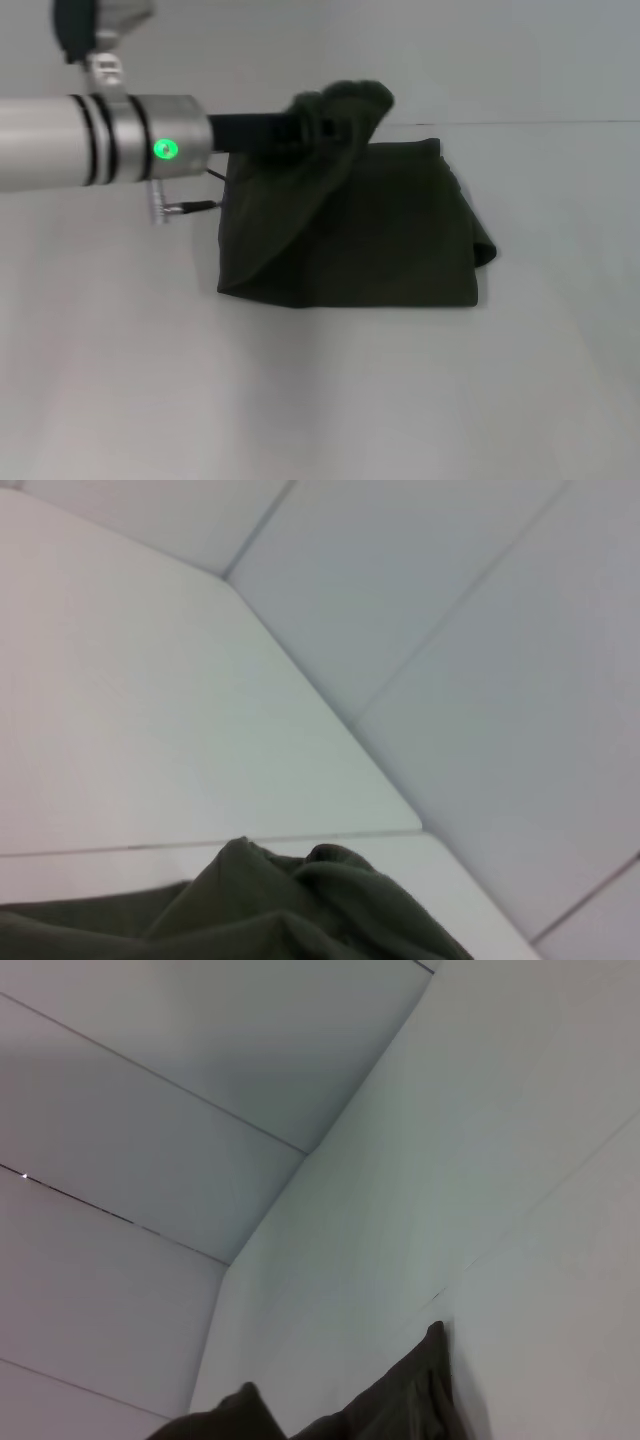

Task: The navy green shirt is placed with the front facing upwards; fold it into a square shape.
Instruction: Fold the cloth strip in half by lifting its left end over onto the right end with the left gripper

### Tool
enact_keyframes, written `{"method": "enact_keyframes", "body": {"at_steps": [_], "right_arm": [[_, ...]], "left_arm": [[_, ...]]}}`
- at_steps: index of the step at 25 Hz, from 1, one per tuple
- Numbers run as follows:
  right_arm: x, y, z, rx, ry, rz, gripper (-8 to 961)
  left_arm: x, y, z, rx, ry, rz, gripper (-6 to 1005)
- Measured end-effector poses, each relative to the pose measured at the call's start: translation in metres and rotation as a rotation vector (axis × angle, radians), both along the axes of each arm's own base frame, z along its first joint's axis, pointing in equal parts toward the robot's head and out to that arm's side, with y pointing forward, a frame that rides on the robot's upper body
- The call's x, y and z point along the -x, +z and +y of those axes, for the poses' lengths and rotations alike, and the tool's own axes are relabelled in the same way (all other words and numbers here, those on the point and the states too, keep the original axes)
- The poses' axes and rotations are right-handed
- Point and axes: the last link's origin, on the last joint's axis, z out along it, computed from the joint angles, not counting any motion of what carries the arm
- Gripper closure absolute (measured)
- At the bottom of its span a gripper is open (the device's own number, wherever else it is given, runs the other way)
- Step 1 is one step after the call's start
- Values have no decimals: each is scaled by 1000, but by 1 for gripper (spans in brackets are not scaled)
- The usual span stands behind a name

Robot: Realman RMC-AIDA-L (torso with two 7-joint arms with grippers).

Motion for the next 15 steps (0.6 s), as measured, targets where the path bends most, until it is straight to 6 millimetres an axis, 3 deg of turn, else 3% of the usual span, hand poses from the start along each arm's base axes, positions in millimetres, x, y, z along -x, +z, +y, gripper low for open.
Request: {"method": "enact_keyframes", "body": {"at_steps": [6,15], "right_arm": [[1,-2,0,3,3,3,39],[-1,-2,-3,5,-3,3,38]], "left_arm": [[-20,-47,-7,22,-81,120,980],[-29,-83,-27,74,-278,280,927]]}}
